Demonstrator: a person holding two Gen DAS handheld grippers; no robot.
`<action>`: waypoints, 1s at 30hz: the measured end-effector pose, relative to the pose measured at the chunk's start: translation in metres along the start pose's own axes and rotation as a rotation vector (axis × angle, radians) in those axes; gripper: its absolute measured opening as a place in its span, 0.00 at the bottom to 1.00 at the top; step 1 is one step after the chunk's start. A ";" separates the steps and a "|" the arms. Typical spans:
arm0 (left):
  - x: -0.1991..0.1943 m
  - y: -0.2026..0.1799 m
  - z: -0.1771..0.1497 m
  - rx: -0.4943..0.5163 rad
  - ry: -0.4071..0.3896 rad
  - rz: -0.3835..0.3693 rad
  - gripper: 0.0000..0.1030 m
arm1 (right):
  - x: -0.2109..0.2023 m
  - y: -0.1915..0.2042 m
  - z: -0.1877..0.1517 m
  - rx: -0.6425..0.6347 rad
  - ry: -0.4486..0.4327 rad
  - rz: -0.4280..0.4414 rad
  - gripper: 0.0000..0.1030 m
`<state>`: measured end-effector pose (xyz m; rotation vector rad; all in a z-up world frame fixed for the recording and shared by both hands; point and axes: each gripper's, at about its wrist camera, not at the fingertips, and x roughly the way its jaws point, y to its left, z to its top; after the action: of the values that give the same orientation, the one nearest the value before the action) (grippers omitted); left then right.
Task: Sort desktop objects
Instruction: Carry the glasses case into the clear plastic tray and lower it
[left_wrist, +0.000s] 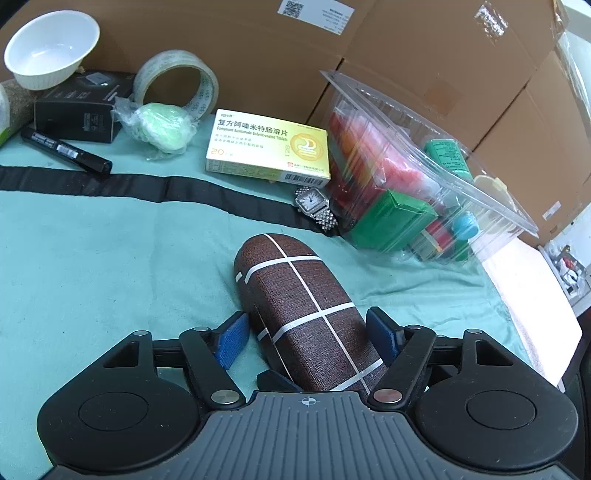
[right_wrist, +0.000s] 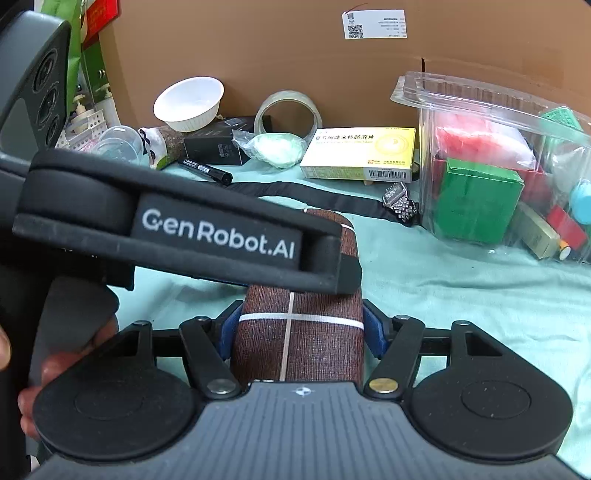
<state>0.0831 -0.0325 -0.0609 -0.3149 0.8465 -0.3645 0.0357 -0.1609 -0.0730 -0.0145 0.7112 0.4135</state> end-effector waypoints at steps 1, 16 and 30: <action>-0.001 -0.001 -0.001 0.001 0.000 0.002 0.68 | -0.001 0.000 0.000 0.001 0.001 0.000 0.68; -0.060 -0.065 0.002 0.100 -0.196 -0.029 0.58 | -0.082 -0.012 0.012 0.042 -0.186 -0.016 0.67; -0.045 -0.135 0.091 0.164 -0.316 -0.167 0.58 | -0.110 -0.071 0.079 0.080 -0.395 -0.130 0.67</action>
<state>0.1008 -0.1216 0.0811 -0.2819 0.4783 -0.5218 0.0370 -0.2547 0.0482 0.0942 0.3343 0.2518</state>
